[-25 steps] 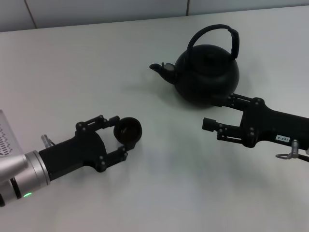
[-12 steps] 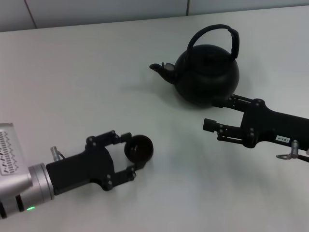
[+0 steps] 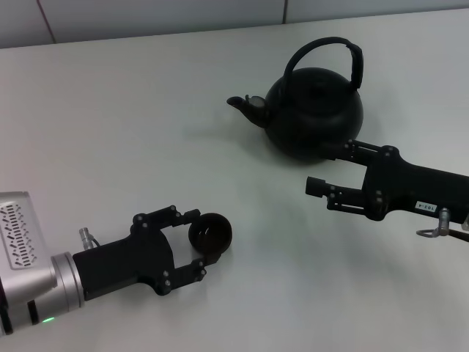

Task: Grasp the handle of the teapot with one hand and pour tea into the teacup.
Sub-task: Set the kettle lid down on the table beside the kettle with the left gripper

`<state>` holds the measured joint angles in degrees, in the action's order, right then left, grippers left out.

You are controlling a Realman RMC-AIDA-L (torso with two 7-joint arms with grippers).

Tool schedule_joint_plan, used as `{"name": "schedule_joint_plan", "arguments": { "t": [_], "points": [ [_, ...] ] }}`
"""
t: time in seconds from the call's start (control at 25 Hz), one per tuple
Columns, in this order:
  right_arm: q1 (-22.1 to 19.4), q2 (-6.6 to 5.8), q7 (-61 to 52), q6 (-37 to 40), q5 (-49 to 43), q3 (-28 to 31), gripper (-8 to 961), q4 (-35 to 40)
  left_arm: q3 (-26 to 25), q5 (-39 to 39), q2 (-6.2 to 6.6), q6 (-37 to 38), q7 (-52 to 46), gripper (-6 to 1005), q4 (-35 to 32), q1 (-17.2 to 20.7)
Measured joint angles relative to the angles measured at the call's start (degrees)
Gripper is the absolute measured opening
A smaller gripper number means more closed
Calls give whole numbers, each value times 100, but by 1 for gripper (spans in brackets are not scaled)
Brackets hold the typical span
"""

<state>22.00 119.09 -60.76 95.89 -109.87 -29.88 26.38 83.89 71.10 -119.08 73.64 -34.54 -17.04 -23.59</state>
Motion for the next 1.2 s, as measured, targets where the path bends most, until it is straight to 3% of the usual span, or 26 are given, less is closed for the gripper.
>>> {"name": "schedule_joint_plan", "arguments": {
  "t": [1.2],
  "points": [
    [68, -9, 3, -80, 0, 0, 752, 16, 30, 9, 2, -276, -19, 665, 46, 12]
  ]
}}
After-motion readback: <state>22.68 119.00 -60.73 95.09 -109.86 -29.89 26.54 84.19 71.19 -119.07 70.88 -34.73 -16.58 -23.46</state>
